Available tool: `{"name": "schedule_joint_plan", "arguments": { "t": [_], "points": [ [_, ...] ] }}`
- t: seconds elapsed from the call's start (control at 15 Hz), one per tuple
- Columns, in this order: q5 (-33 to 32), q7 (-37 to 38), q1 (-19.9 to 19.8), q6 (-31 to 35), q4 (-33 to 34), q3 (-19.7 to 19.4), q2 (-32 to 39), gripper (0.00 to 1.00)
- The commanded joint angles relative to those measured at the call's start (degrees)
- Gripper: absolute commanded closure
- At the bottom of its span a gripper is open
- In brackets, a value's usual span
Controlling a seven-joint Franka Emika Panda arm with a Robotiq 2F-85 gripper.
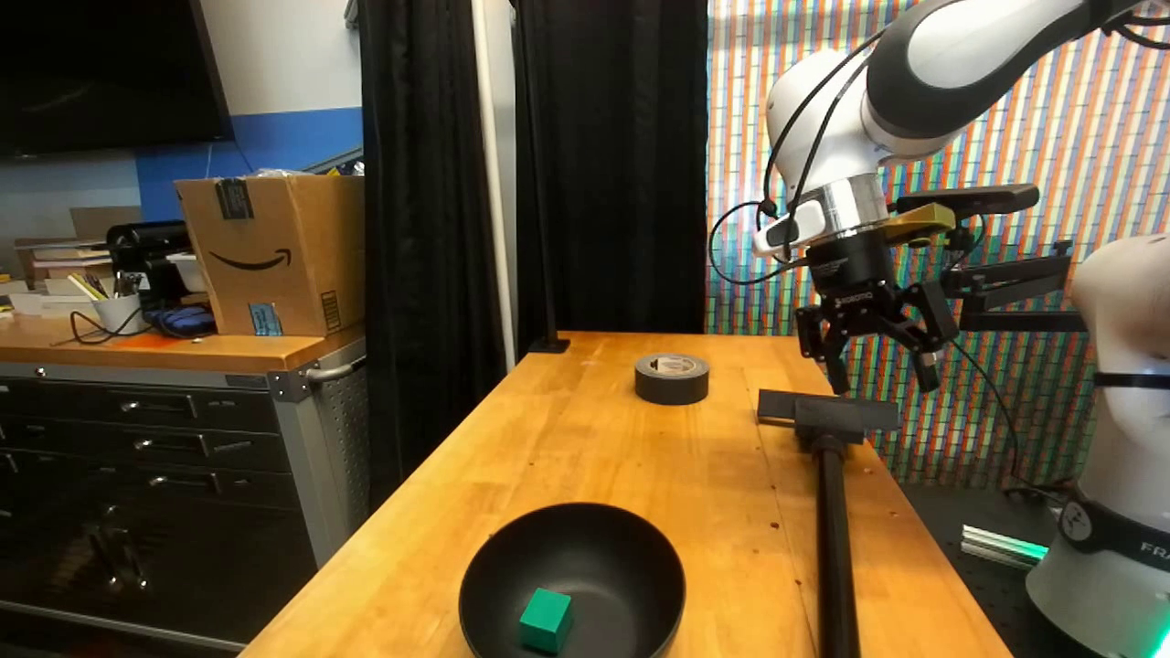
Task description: Move the black rod forward
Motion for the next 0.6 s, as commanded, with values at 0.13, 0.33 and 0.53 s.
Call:
{"name": "schedule_joint_plan", "arguments": {
  "t": [0.13,0.33,0.53],
  "points": [
    [0.29,-7.07,2.87,-0.08,0.99,3.34,1.03,0.00],
    [0.30,-10.08,4.32,0.34,1.62,4.90,1.73,0.00],
    [0.62,-11.85,5.16,1.44,2.57,5.87,3.48,0.00]
  ]
}}
